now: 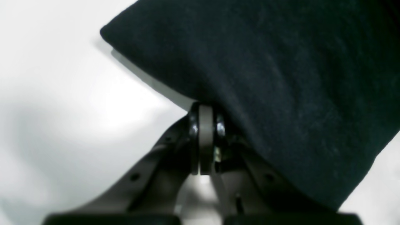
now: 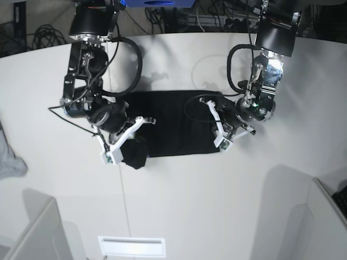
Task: Fold the T-shirt properly
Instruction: 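Grasp the strip's end with the right gripper and the fold with the left, then fold the strip end with the right gripper over onto the left-folded part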
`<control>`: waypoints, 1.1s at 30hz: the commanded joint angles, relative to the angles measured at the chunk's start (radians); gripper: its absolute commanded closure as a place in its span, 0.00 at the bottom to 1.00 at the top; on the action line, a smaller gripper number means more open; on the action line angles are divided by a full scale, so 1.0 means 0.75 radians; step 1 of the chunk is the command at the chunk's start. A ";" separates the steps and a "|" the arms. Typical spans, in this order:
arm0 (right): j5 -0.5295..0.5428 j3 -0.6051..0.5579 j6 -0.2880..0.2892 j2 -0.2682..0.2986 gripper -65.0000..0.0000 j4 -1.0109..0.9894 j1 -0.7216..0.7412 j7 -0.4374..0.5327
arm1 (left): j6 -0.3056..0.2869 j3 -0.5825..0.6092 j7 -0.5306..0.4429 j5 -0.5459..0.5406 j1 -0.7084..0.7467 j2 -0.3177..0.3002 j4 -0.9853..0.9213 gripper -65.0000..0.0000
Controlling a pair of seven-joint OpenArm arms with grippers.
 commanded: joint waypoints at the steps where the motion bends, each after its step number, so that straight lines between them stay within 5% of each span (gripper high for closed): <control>1: 0.029 -0.016 0.003 -0.013 1.00 0.020 0.026 0.028 | -0.005 -0.001 0.013 0.009 -0.012 -0.011 0.016 1.00; 9: 0.027 -0.092 -0.001 -0.034 1.00 -0.009 0.024 0.065 | -0.005 -0.001 0.015 0.009 -0.004 -0.013 0.016 1.00; 16: 0.027 -0.253 -0.136 -0.029 1.00 -0.015 0.008 0.163 | -0.005 -0.007 0.015 0.009 0.009 -0.015 0.016 1.00; 30: 0.027 -0.386 -0.140 -0.032 1.00 -0.181 0.034 0.282 | -0.005 -0.014 0.015 0.000 0.037 -0.035 0.018 1.00; 33: 0.027 -0.442 -0.206 -0.034 1.00 -0.236 0.049 0.349 | -0.005 -0.014 0.015 -0.004 0.037 -0.060 0.018 1.00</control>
